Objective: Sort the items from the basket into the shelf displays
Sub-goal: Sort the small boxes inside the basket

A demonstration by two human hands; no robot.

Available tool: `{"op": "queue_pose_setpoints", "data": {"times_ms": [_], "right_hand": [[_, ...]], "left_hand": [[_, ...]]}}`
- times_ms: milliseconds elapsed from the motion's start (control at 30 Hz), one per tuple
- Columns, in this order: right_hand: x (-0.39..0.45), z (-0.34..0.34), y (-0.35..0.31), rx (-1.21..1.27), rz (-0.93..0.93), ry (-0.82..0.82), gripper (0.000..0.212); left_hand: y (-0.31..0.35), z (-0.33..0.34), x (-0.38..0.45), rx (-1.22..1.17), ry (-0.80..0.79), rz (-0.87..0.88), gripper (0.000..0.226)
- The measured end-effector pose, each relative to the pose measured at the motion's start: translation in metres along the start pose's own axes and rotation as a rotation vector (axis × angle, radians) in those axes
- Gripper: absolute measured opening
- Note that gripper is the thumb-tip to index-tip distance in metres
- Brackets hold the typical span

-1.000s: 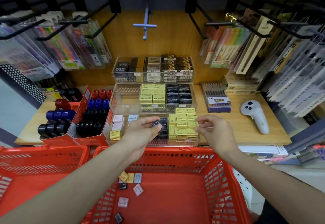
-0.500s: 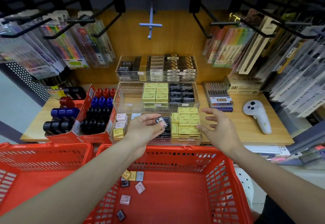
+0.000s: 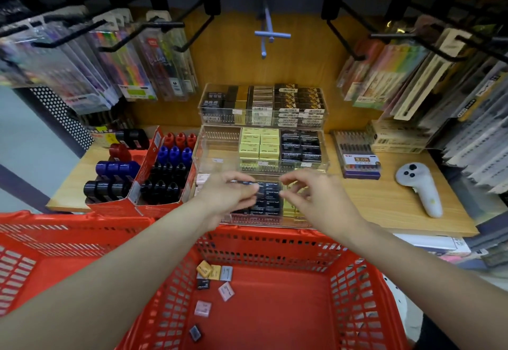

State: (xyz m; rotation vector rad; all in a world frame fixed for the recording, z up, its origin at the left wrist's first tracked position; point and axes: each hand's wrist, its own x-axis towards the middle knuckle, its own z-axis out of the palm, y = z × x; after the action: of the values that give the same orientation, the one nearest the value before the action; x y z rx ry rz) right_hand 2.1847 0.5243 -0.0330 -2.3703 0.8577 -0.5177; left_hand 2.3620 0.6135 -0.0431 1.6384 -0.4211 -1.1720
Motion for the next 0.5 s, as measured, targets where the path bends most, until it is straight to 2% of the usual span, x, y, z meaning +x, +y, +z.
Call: {"op": "queue_pose_setpoints", "data": {"times_ms": [100, 167, 233, 300, 367, 433, 500], "right_hand": [[0.012, 0.020, -0.013, 0.130, 0.101, -0.076, 0.029], [0.019, 0.028, -0.021, 0.366, 0.257, -0.116, 0.021], [0.023, 0.032, -0.025, 0.511, 0.374, -0.126, 0.019], [0.028, 0.032, -0.025, 0.317, 0.373, -0.118, 0.019], [0.030, 0.031, -0.028, 0.029, 0.322, -0.133, 0.018], [0.032, 0.035, -0.030, -0.094, 0.294, -0.169, 0.016], [0.034, 0.043, -0.032, -0.118, 0.318, -0.186, 0.012]], "left_hand": [[0.002, 0.003, -0.001, -0.057, -0.075, -0.031, 0.014], [0.003, -0.002, 0.000, -0.086, -0.063, -0.041, 0.011], [0.002, -0.011, 0.000, 0.057, -0.028, 0.003, 0.010], [-0.002, -0.023, 0.000, 0.397, -0.008, 0.177, 0.011], [-0.008, -0.033, -0.004, 0.704, -0.091, 0.345, 0.022], [-0.016, -0.041, -0.004, 0.971, -0.203, 0.393, 0.039], [-0.022, -0.047, -0.004, 1.185, -0.247, 0.400, 0.046]]}}
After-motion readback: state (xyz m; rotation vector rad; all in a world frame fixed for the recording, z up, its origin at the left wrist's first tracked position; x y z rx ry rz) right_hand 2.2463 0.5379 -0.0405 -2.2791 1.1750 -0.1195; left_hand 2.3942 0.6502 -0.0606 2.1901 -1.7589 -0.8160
